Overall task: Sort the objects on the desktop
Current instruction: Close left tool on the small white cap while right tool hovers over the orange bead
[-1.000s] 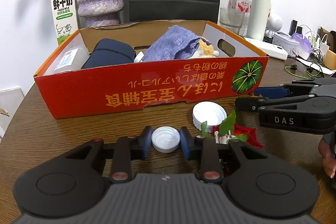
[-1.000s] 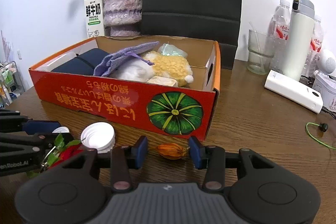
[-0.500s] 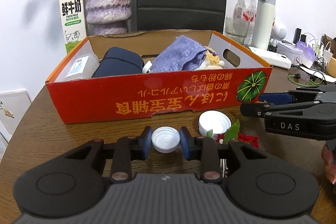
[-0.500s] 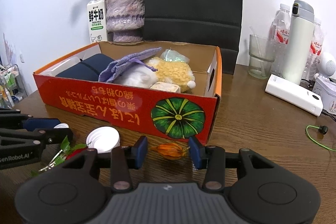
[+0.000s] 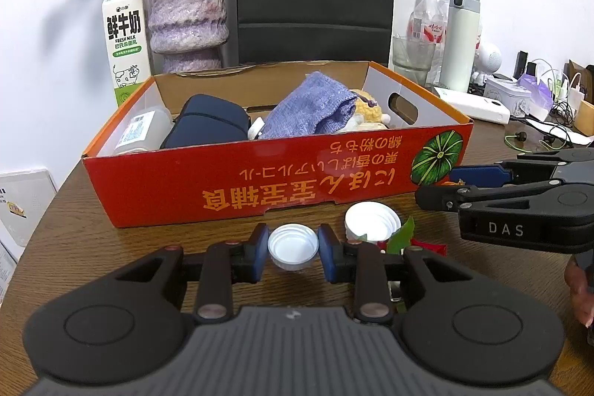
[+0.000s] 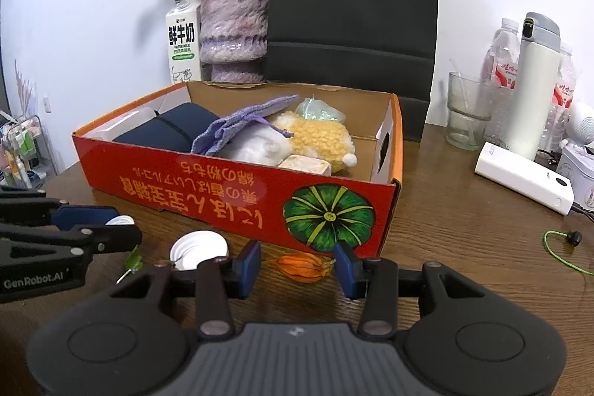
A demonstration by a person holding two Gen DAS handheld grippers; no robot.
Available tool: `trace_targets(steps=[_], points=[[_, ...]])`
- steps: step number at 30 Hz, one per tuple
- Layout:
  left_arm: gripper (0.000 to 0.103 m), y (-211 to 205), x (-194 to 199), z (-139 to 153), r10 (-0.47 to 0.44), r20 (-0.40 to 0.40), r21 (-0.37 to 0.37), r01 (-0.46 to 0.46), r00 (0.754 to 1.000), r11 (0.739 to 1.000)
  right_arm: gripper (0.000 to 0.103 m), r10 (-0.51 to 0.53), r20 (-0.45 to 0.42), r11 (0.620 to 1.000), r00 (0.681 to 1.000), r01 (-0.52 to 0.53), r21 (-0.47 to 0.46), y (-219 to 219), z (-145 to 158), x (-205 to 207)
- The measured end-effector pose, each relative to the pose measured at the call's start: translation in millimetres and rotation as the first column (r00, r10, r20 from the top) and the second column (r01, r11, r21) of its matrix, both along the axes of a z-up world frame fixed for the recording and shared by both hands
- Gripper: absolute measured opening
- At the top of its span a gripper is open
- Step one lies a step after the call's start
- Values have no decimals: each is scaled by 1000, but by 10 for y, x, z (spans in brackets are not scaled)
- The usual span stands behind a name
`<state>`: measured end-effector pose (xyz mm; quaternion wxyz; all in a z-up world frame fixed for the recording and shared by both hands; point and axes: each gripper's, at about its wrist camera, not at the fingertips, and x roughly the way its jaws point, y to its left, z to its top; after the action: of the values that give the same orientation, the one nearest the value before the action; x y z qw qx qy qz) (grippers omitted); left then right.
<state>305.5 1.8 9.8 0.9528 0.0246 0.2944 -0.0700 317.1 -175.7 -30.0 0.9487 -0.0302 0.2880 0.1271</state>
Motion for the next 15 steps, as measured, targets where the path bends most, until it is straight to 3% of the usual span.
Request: trace_targets(steps=[15], points=[[30, -5, -12, 10, 1, 5, 5, -1, 1000, 1000, 42, 1, 1, 1000, 1000, -1, -1, 9, 5, -6]])
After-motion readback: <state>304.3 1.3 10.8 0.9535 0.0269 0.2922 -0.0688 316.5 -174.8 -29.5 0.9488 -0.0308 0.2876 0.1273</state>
